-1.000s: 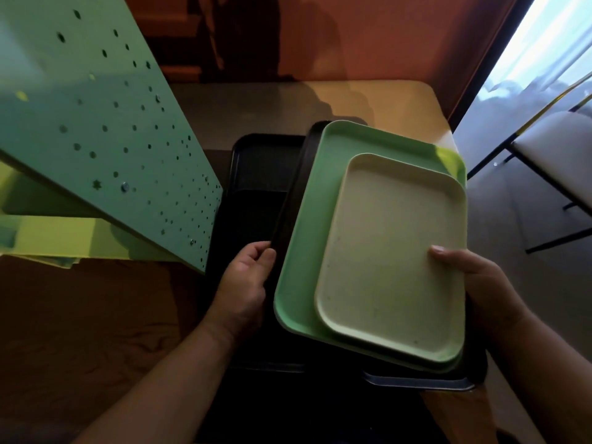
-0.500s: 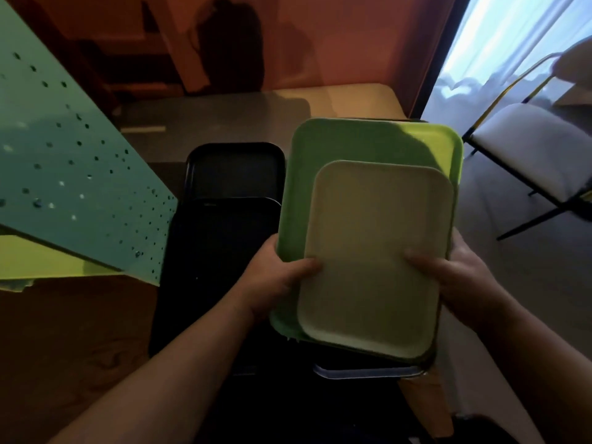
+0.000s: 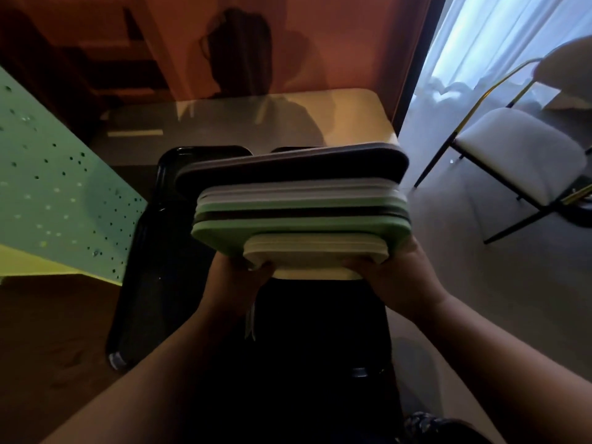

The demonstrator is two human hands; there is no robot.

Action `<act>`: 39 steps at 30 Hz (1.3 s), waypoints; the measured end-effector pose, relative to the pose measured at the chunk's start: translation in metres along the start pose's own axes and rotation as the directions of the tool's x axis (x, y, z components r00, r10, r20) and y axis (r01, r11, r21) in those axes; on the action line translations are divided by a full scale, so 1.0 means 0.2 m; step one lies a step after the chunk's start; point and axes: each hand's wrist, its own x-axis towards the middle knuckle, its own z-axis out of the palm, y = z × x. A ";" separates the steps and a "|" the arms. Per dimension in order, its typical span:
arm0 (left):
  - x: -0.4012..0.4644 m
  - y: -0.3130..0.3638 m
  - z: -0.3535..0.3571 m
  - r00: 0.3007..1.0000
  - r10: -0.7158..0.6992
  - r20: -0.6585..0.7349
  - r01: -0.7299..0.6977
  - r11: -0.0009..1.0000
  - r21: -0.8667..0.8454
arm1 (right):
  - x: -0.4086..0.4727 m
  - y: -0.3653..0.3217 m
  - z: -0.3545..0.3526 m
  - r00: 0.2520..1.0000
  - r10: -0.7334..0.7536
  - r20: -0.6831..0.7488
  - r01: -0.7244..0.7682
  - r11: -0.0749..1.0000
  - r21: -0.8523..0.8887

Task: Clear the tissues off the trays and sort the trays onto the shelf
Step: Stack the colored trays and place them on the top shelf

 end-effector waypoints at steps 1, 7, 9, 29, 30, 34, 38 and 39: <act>-0.02 0.00 0.00 1.000 -0.023 0.008 0.023 0.999 -0.034 | 0.00 0.03 0.00 1.000 0.009 0.010 -0.009 1.000 -0.005; -0.02 0.07 0.05 1.000 -0.012 0.003 0.012 0.995 -0.101 | 0.00 0.05 -0.05 0.999 -0.007 0.031 0.008 0.999 -0.031; -0.01 0.08 0.06 1.000 0.013 -0.004 -0.014 0.986 -0.168 | 0.00 0.04 -0.06 0.999 -0.033 0.017 0.034 0.999 -0.032; 0.18 0.05 0.03 1.000 0.002 0.023 0.000 0.996 -0.093 | 0.05 0.04 -0.03 0.993 0.066 -0.099 -0.091 0.959 -0.269; 0.20 0.08 0.02 1.000 -0.003 0.030 0.005 0.997 -0.072 | 0.08 0.00 -0.04 0.990 0.093 -0.102 -0.117 0.959 -0.258; 0.27 0.33 0.01 0.989 -0.148 -0.022 0.144 0.980 -0.137 | 0.22 -0.23 -0.04 0.955 0.250 -0.160 -0.251 0.968 0.015; 0.31 0.71 -0.08 0.922 -0.387 0.019 0.388 0.920 -0.051 | 0.40 -0.50 -0.14 0.865 0.493 0.090 -0.496 0.817 0.294; 0.31 0.80 -0.10 0.910 -0.411 0.055 0.413 0.909 -0.050 | 0.43 -0.57 -0.17 0.856 0.481 0.189 -0.517 0.791 0.327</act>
